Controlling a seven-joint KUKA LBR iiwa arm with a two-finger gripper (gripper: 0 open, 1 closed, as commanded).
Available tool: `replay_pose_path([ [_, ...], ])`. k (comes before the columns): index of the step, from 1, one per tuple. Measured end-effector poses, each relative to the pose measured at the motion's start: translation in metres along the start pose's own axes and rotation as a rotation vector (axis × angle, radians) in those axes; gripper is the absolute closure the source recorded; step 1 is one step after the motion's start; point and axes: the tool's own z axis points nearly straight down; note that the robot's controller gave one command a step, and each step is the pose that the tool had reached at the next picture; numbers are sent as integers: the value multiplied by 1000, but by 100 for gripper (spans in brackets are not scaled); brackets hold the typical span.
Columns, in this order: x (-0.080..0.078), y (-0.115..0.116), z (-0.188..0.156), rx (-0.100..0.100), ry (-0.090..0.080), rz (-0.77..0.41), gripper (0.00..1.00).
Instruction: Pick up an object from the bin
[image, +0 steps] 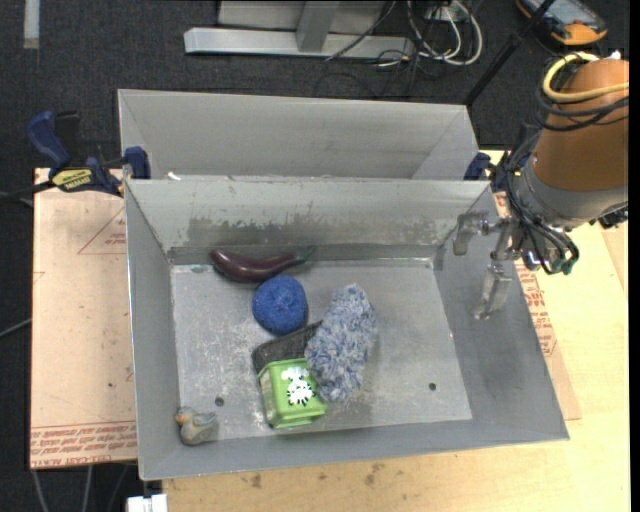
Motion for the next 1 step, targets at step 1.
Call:
replay_pose_path([
  [1, -1, 1, -5, 2, -8, -3, 0],
])
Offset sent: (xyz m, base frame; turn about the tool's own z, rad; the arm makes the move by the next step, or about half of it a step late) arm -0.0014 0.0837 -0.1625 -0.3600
